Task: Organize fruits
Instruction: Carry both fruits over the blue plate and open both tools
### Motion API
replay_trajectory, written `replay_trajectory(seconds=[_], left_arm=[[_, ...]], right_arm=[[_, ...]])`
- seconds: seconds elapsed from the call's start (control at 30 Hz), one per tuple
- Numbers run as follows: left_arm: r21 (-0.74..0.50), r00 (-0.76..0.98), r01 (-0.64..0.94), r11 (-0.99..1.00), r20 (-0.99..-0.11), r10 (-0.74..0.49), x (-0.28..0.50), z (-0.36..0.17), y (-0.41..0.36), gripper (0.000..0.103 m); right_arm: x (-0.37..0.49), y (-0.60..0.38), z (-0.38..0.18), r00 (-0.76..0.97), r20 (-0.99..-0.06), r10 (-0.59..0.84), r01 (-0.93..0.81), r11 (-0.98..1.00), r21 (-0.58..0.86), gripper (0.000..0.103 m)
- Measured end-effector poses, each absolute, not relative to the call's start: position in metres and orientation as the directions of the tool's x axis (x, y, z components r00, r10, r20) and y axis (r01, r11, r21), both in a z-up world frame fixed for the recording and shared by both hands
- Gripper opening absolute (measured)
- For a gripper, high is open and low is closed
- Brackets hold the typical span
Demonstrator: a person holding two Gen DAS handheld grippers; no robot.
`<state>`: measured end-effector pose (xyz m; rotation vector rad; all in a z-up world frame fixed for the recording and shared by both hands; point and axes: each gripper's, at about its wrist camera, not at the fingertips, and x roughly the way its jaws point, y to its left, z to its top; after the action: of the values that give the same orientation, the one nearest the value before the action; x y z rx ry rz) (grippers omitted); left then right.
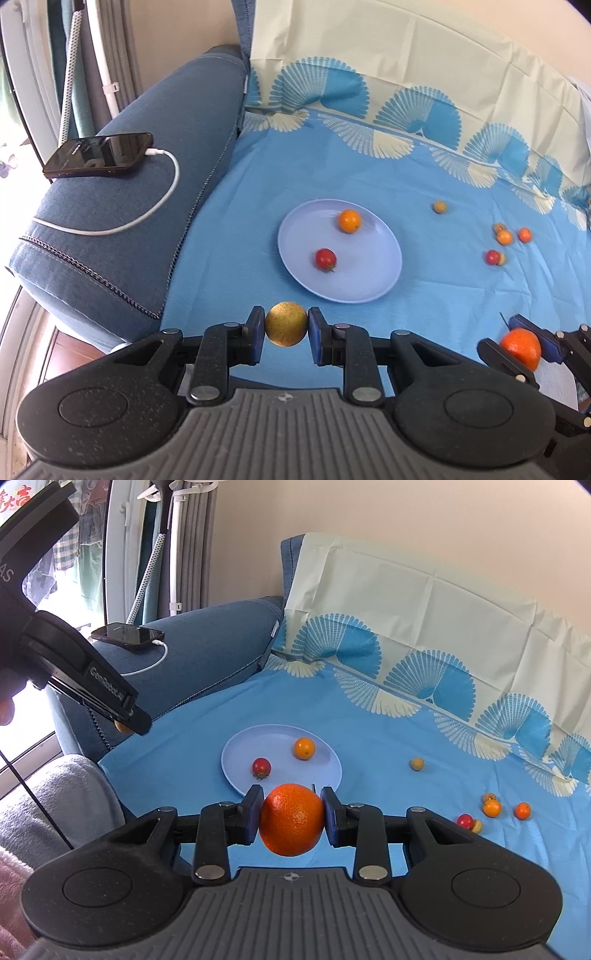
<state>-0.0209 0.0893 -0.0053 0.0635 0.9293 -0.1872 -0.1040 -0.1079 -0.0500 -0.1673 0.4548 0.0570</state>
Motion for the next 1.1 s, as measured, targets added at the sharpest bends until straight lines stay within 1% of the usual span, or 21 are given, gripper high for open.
replay_trajectory(seconds=[0.27, 0.5, 0.6, 0.77, 0.83, 1.1], left_arm=[[-0.019, 0.581, 0.167, 0.986, -0.806, -0.113, 0.012, -0.008, 0.092, 0.027], [-0.008, 0.558, 0.194, 0.981, -0.822, -0.117, 0.053, -0.023, 0.07, 0.027], [-0.016, 0.531, 0.207, 0.978, -0.838, -0.126, 0.077, -0.037, 0.057, 0.027], [0.013, 0.509, 0.226, 0.974, -0.854, -0.107, 0.116, -0.064, 0.034, 0.027], [0.006, 0.493, 0.241, 0.97, -0.862, -0.117, 0.13, -0.075, 0.027, 0.027], [0.044, 0.441, 0.263, 0.964, -0.894, -0.08, 0.177, -0.121, 0.006, 0.027]], right_arm=[[-0.076, -0.108, -0.051, 0.897, -0.441, 0.01, -0.088, 0.984, -0.157, 0.035], [-0.033, -0.113, -0.057, 0.892, -0.453, 0.01, -0.084, 0.986, -0.143, 0.035], [-0.009, -0.12, -0.063, 0.885, -0.466, 0.009, -0.078, 0.989, -0.129, 0.035], [0.033, -0.129, -0.078, 0.87, -0.491, 0.043, -0.089, 0.993, -0.072, 0.035], [0.05, -0.129, -0.085, 0.863, -0.503, 0.048, -0.098, 0.992, -0.073, 0.035], [0.109, -0.128, -0.114, 0.83, -0.555, 0.048, -0.103, 0.992, -0.068, 0.035]])
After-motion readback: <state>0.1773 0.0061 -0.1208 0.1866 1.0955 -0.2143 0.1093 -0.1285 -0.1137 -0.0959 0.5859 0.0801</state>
